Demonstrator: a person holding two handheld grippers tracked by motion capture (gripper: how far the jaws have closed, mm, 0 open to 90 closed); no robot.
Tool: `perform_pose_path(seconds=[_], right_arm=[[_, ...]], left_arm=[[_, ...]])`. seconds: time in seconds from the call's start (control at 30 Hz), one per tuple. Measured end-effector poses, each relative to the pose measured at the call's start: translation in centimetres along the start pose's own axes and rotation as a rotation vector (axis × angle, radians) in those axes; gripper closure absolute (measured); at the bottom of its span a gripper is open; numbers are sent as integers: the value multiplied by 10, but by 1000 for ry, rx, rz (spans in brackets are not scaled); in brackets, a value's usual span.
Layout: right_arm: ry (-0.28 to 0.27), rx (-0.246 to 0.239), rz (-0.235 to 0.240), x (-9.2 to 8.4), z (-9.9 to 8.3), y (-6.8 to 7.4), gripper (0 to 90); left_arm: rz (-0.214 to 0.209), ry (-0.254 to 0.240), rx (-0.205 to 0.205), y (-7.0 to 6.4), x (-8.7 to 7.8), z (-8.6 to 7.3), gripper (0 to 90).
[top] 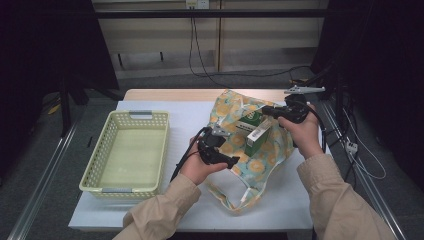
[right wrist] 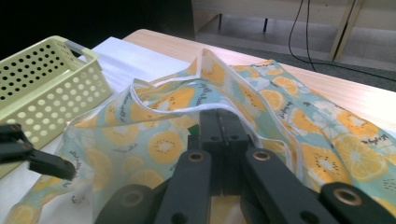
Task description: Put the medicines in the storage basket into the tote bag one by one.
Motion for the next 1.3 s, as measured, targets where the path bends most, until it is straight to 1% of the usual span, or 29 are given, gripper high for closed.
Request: perform_pose_path(seconds=[0.07,0.17,0.23,0.3,0.33,0.4,0.43,0.47,0.5,0.53,0.57,0.6,0.67,0.73,0.77,0.8,0.83,0.87,0.9,0.93,0.97,1.03,1.1,1.13,1.17,1.2,1.23,1.27,1.3], right_arm=[[8,-8,3,0,-2,2,900],[4,-5,14,1,-3,4,900],[6,-6,20,2,-4,6,900],[6,-11,23,2,-5,8,900],[5,-12,24,2,-5,8,900],[4,-13,25,2,-5,9,900],[4,-14,25,2,-5,9,900],[5,-15,25,2,-5,10,900],[5,-15,25,2,-5,10,900],[6,-17,25,2,-5,11,900],[5,-19,25,2,-4,11,900],[5,-20,25,3,-4,11,900],[4,-21,25,3,-4,12,900],[6,-20,27,4,-4,13,900],[7,-21,28,4,-5,13,900],[9,-21,28,4,-5,13,900],[9,-21,29,4,-5,13,900],[9,-20,31,4,-5,13,900],[8,-21,31,4,-5,12,900],[8,-20,30,4,-5,12,900],[9,-19,29,4,-5,11,900],[6,-16,31,4,-5,11,900],[6,-17,32,5,-5,11,900],[4,-14,32,5,-5,11,900],[7,-15,32,5,-6,11,900],[7,-16,32,6,-6,12,900],[7,-16,33,6,-7,12,900],[10,-17,34,6,-7,13,900],[10,-17,35,6,-8,13,900]], left_arm=[[3,6,2,0,4,-5,207],[23,45,-1,1,10,-15,224],[35,57,-4,3,13,-21,230],[44,62,-25,5,14,-27,236],[55,75,-38,7,13,-30,247],[61,85,-66,9,15,-35,229],[54,87,-72,10,15,-37,234],[79,87,-68,11,17,-39,231],[85,94,-66,11,18,-41,228],[109,96,-67,12,20,-43,227],[87,102,-70,11,23,-45,220],[83,102,-75,11,25,-45,219],[105,87,-87,16,31,-44,219],[115,69,-100,19,35,-42,219],[111,67,-109,19,39,-42,226],[114,69,-104,20,41,-42,254],[118,56,-103,20,43,-41,304],[126,51,-104,21,44,-40,312],[120,32,-115,21,45,-38,336],[111,25,-122,20,46,-37,393],[108,21,-119,19,46,-36,440],[78,22,-115,15,47,-36,552],[75,19,-100,12,50,-34,627],[85,14,-95,12,51,-34,665],[69,11,-102,11,52,-33,711],[55,7,-116,11,53,-33,790],[57,6,-112,12,53,-33,821],[47,9,-114,12,53,-33,862],[37,8,-128,12,53,-33,886]])
Point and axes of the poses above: each handheld gripper's, and its own axes: x roughly forward along the jaws, z roughly out of its top, y roughly to its left, the point moved 10 cm from there along x, roughly forward along the jaws, and after that the axes turned 6 degrees about -z, right-handed, at the moved point
